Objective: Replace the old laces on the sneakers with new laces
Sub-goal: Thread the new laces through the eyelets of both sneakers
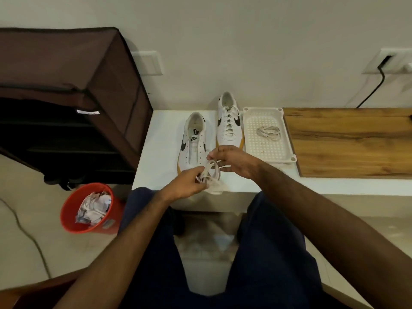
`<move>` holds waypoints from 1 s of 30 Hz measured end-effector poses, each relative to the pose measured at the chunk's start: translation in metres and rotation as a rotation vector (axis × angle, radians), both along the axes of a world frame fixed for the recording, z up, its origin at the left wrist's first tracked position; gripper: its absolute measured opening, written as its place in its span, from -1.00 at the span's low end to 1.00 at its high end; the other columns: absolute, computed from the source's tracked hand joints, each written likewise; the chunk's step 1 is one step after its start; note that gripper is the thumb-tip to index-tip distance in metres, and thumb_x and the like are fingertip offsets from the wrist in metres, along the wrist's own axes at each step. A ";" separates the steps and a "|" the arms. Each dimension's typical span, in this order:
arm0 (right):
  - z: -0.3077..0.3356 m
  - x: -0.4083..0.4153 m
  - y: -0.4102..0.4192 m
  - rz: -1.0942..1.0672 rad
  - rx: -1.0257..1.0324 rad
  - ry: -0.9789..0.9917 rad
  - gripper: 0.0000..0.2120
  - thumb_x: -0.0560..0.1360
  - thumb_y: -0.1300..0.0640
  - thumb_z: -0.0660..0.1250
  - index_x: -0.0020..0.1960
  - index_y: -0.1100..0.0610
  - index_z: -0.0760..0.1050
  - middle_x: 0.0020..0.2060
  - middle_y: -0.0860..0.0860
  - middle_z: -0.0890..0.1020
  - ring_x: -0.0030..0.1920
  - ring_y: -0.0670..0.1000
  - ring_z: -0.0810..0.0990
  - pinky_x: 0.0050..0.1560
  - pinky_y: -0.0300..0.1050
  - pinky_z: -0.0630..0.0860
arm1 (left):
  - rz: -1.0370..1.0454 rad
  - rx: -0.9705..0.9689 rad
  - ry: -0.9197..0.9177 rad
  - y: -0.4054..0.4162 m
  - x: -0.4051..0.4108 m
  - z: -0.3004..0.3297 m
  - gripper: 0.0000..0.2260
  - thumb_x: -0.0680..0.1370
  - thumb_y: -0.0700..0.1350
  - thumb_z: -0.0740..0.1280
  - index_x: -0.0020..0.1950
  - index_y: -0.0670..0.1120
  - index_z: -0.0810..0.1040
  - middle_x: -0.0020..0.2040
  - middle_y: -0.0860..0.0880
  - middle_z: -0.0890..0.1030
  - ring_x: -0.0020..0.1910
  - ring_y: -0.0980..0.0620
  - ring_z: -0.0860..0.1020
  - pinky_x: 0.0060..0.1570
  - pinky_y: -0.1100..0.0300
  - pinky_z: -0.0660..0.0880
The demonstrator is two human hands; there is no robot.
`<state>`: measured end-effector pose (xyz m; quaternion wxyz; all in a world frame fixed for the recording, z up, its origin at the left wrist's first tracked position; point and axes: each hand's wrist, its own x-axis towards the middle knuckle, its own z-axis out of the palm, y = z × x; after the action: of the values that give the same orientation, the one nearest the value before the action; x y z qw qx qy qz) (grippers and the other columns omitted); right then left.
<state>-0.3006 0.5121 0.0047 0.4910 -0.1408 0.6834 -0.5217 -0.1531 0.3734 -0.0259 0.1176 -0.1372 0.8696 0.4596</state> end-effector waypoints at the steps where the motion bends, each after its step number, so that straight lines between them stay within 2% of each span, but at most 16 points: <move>1: 0.001 0.000 -0.001 0.017 0.005 0.030 -0.86 0.59 0.09 0.40 0.07 0.13 0.63 0.04 -0.02 0.72 0.12 0.02 0.63 0.28 0.01 0.46 | -0.105 -0.037 -0.013 0.000 0.004 -0.003 -0.79 0.56 -0.08 0.43 0.19 -0.06 0.59 0.04 0.01 0.65 0.01 0.03 0.61 0.06 0.11 0.54; 4: 0.004 -0.009 -0.003 0.040 -0.081 -0.049 -0.92 0.61 0.13 0.36 -0.01 0.12 0.60 0.00 -0.02 0.70 0.17 0.06 0.65 0.32 0.00 0.45 | -0.249 -0.114 -0.039 -0.002 0.009 -0.013 -0.78 0.55 -0.03 0.46 0.17 -0.05 0.65 0.09 0.03 0.66 0.05 0.10 0.61 0.12 0.12 0.55; 6: 0.009 -0.014 -0.005 -0.017 -0.205 -0.182 -0.91 0.63 0.17 0.32 0.01 0.18 0.57 -0.14 0.04 0.66 -0.01 0.09 0.69 0.17 -0.02 0.59 | -0.155 -0.012 -0.031 -0.004 0.010 -0.014 -0.87 0.56 -0.04 0.45 0.10 0.01 0.65 0.07 0.09 0.66 0.02 0.15 0.62 0.12 0.13 0.57; 8: 0.016 -0.014 -0.007 -0.055 -0.269 -0.201 -0.89 0.64 0.16 0.31 0.07 0.19 0.56 -0.25 0.02 0.60 -0.21 0.01 0.62 -0.08 -0.10 0.63 | -0.027 0.067 0.024 -0.004 0.009 -0.011 -0.87 0.58 0.01 0.43 0.11 0.06 0.60 0.09 0.14 0.63 0.03 0.12 0.60 0.05 0.17 0.58; 11: 0.026 -0.013 -0.016 -0.016 -0.310 -0.153 -0.88 0.65 0.15 0.31 0.12 0.17 0.57 -0.30 0.00 0.54 -0.34 -0.07 0.50 -0.29 -0.21 0.53 | 0.205 0.180 0.177 -0.003 -0.003 0.001 -0.65 0.57 0.07 0.41 0.31 0.06 0.45 0.26 0.14 0.53 0.19 0.14 0.53 0.10 0.24 0.51; 13: 0.036 -0.011 -0.023 0.021 -0.385 -0.155 -0.88 0.65 0.15 0.30 0.10 0.16 0.59 -0.29 0.01 0.52 -0.38 -0.09 0.47 -0.35 -0.24 0.48 | 0.253 0.275 0.229 -0.002 -0.016 0.009 -0.57 0.57 0.05 0.42 0.40 0.05 0.40 0.33 0.15 0.51 0.28 0.17 0.51 0.21 0.21 0.49; 14: 0.043 -0.010 -0.026 0.020 -0.443 -0.161 -0.89 0.65 0.16 0.30 0.08 0.15 0.59 -0.28 0.02 0.52 -0.40 -0.09 0.46 -0.38 -0.25 0.46 | 0.229 0.321 0.238 0.000 -0.022 0.013 -0.60 0.58 0.02 0.42 0.39 0.02 0.44 0.31 0.12 0.55 0.28 0.16 0.53 0.24 0.18 0.49; 15: 0.051 -0.010 -0.031 0.006 -0.499 -0.158 -0.89 0.65 0.17 0.28 0.07 0.15 0.58 -0.28 0.02 0.53 -0.41 -0.10 0.45 -0.41 -0.27 0.43 | 0.186 0.359 0.241 0.002 -0.027 0.018 -0.67 0.60 -0.02 0.40 0.34 -0.04 0.51 0.25 0.05 0.63 0.24 0.13 0.57 0.25 0.17 0.50; 17: 0.071 -0.015 -0.037 -0.068 -0.597 -0.126 -0.88 0.67 0.19 0.25 0.06 0.15 0.56 -0.30 0.01 0.53 -0.44 -0.12 0.41 -0.46 -0.29 0.36 | 0.094 0.398 0.267 0.010 -0.033 0.028 -0.81 0.67 -0.10 0.29 0.15 -0.19 0.60 -0.03 -0.09 0.71 0.00 0.02 0.67 0.12 0.19 0.53; 19: 0.094 -0.029 -0.040 -0.191 -0.694 -0.080 -0.88 0.68 0.21 0.22 0.07 0.16 0.54 -0.33 -0.01 0.51 -0.49 -0.14 0.34 -0.51 -0.31 0.27 | 0.062 0.436 0.293 0.015 -0.034 0.034 -0.74 0.71 -0.11 0.20 0.00 -0.23 0.59 -0.31 -0.12 0.61 -0.31 -0.05 0.60 -0.09 0.12 0.54; 20: 0.103 -0.040 -0.040 -0.267 -0.721 -0.051 -0.88 0.68 0.21 0.22 0.08 0.16 0.53 -0.34 -0.02 0.49 -0.51 -0.15 0.29 -0.54 -0.32 0.23 | 0.073 0.467 0.291 0.014 -0.033 0.034 -0.72 0.71 -0.10 0.19 -0.03 -0.24 0.57 -0.39 -0.12 0.53 -0.40 -0.06 0.53 -0.18 0.07 0.54; 23: 0.115 -0.082 -0.029 -0.613 -0.607 0.259 -0.87 0.68 0.20 0.22 0.08 0.14 0.55 -0.37 -0.04 0.44 -0.51 -0.14 0.24 -0.54 -0.26 0.16 | 0.190 0.435 0.298 -0.006 -0.029 0.041 -0.69 0.72 -0.06 0.18 -0.08 -0.23 0.56 -0.43 -0.09 0.40 -0.48 -0.02 0.39 -0.32 0.09 0.49; 24: 0.112 -0.095 -0.023 -0.762 -0.527 0.366 -0.85 0.67 0.19 0.21 0.07 0.13 0.56 -0.37 -0.04 0.45 -0.49 -0.14 0.27 -0.52 -0.24 0.17 | 0.245 0.416 0.300 -0.016 -0.028 0.044 -0.69 0.72 -0.06 0.19 -0.10 -0.20 0.56 -0.42 -0.08 0.39 -0.46 0.00 0.38 -0.32 0.08 0.46; 26: 0.103 -0.111 -0.011 -1.006 -0.423 0.454 -0.82 0.66 0.18 0.19 0.08 0.18 0.56 -0.33 -0.04 0.48 -0.44 -0.14 0.33 -0.46 -0.20 0.22 | 0.335 0.388 0.327 -0.035 -0.027 0.058 -0.71 0.71 -0.09 0.20 -0.14 -0.15 0.57 -0.40 -0.06 0.43 -0.41 0.00 0.42 -0.28 0.07 0.46; 28: 0.089 -0.109 -0.007 -0.985 -0.351 0.411 -0.80 0.63 0.19 0.20 0.11 0.23 0.56 -0.33 -0.07 0.48 -0.44 -0.14 0.34 -0.44 -0.20 0.24 | 0.381 0.366 0.389 -0.044 -0.030 0.077 -0.71 0.71 -0.11 0.20 -0.15 -0.10 0.59 -0.28 0.00 0.56 -0.26 -0.01 0.50 -0.20 0.12 0.47; 30: 0.075 -0.084 -0.011 -0.667 -0.341 0.197 -0.80 0.59 0.18 0.26 0.16 0.22 0.55 -0.45 -0.11 0.33 -0.50 -0.14 0.23 -0.52 -0.24 0.14 | 0.404 0.339 0.458 -0.042 -0.039 0.099 -0.74 0.70 -0.11 0.21 -0.11 -0.05 0.64 -0.12 0.12 0.63 -0.16 0.17 0.53 -0.12 0.28 0.44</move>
<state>-0.3845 0.5012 0.0795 0.1957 -0.0399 0.6389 -0.7429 -0.1918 0.3318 0.0729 -0.1529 -0.1783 0.7401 0.6301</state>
